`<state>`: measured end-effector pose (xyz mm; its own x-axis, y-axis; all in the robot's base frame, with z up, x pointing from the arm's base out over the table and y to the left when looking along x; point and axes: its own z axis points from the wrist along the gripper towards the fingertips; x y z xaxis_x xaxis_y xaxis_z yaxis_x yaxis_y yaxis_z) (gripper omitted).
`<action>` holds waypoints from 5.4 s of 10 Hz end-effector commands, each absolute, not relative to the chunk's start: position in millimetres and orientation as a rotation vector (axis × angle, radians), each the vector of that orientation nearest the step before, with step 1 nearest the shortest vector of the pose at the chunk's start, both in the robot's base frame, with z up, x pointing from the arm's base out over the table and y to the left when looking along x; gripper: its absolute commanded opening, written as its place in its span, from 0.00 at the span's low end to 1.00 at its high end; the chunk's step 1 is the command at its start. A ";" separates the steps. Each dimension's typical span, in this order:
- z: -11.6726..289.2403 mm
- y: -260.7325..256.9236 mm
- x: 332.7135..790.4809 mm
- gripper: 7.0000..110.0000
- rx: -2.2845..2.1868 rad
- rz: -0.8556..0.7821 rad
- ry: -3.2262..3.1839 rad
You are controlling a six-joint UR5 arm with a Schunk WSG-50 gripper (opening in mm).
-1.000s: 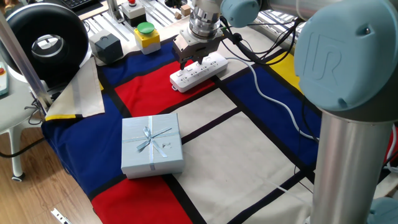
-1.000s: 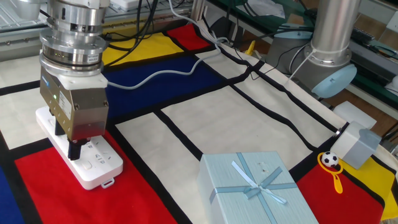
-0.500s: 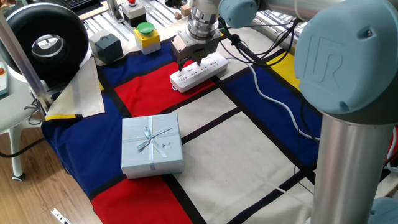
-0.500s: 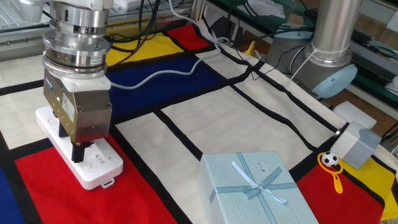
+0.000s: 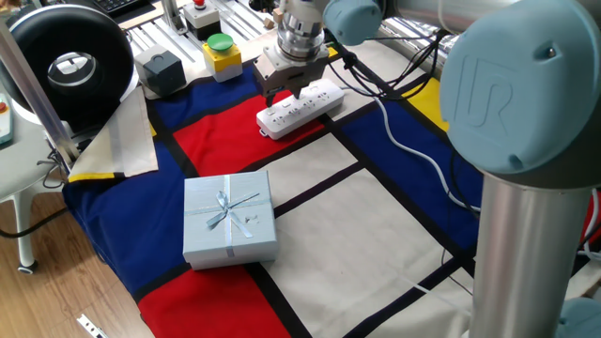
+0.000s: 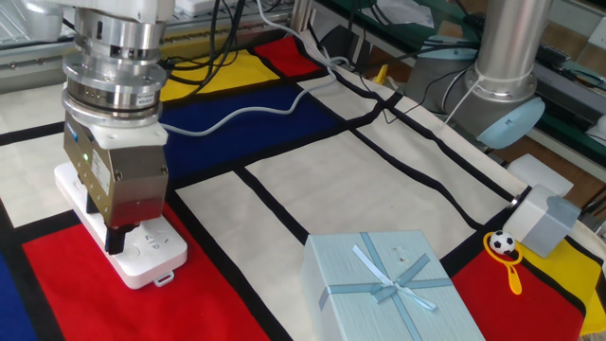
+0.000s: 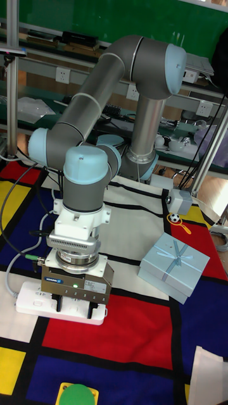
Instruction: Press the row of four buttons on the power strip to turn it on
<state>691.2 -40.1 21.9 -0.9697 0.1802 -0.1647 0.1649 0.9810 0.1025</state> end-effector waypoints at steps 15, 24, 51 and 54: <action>28.8 -53.0 696.2 0.57 0.207 0.139 2.932; 18.8 -55.5 691.3 0.57 0.224 0.137 2.922; 51.4 -27.7 697.2 0.57 0.282 0.152 2.934; 40.0 -17.1 708.6 0.57 0.290 0.160 2.912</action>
<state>698.6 -27.0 43.8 -0.9651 0.1872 -0.1830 0.1695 0.9796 0.1081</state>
